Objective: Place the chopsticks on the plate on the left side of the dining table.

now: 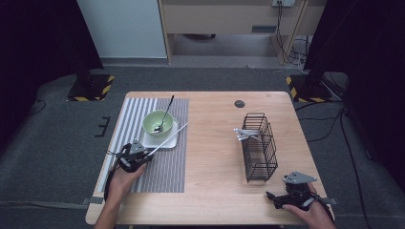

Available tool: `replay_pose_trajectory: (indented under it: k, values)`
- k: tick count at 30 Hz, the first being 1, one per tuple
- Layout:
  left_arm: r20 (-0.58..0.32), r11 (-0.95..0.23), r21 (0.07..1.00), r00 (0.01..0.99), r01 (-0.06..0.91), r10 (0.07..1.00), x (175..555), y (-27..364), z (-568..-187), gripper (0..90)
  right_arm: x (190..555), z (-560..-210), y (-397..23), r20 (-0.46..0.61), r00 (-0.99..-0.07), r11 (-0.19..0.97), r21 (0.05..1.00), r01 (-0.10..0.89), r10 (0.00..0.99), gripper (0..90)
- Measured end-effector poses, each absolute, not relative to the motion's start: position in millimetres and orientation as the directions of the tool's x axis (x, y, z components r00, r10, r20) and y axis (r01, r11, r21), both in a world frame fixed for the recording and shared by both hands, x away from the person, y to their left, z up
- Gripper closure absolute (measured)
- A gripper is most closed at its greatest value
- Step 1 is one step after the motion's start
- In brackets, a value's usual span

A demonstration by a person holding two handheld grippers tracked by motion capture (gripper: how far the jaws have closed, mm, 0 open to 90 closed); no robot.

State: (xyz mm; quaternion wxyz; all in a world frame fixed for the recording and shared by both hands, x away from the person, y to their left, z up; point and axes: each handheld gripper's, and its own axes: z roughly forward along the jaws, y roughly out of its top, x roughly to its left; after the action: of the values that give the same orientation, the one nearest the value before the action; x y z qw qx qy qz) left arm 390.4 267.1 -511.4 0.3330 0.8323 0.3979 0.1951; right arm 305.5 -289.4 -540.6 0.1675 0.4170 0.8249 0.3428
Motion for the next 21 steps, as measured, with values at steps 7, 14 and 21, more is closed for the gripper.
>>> replay_pose_trajectory:
  k: [7, 14, 21]
  values:
    - [0.059, -0.457, 0.711, 0.602, 0.534, 0.796, 390.4, 269.3, -510.5, 82.8, 305.1, -540.5, -289.5, 0.011, -0.596, 0.417, 0.704, 0.574, 0.803, 0.3]
    - [0.039, -0.436, 0.716, 0.592, 0.545, 0.805, 391.8, 275.4, -511.1, 82.8, 305.2, -540.6, -289.6, 0.01, -0.598, 0.418, 0.705, 0.573, 0.802, 0.3]
    - [0.031, -0.428, 0.715, 0.586, 0.553, 0.809, 394.0, 276.7, -512.6, 82.8, 305.1, -540.5, -289.6, 0.011, -0.597, 0.418, 0.704, 0.574, 0.802, 0.3]
